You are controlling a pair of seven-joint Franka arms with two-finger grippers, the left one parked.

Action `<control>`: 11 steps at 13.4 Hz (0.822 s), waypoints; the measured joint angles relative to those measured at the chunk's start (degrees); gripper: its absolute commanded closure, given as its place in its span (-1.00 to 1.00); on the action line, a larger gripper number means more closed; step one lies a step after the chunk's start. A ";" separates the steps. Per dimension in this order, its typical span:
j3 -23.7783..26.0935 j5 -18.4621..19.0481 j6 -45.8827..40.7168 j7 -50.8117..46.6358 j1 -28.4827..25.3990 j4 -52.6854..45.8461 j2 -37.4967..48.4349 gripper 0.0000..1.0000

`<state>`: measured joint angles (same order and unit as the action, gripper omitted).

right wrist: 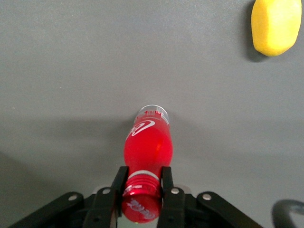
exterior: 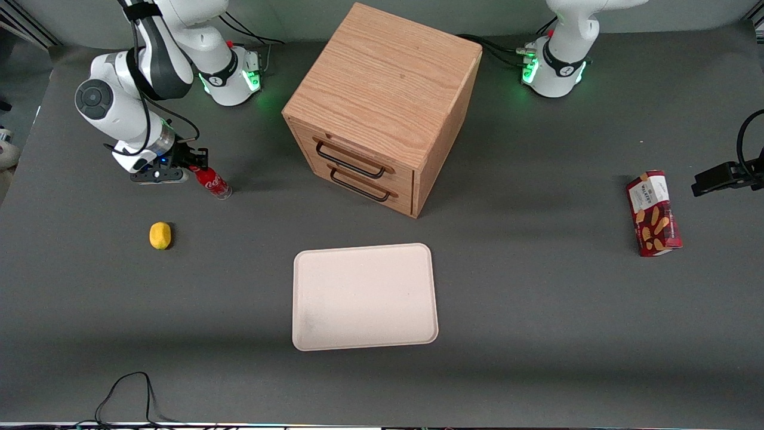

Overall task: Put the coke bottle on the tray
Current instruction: 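Close the right gripper around the bottle's cap end, then lift the bottle and carry it with the right gripper over the white tray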

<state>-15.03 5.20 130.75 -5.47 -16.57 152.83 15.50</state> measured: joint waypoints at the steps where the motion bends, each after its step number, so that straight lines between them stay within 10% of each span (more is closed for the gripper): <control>1: 0.00 0.00 0.00 0.00 0.00 -0.01 0.00 1.00; 11: 3.60 -2.33 -20.11 -0.01 -0.15 -26.24 -6.23 1.00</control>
<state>-11.43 2.87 110.64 -5.48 -16.72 126.59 9.28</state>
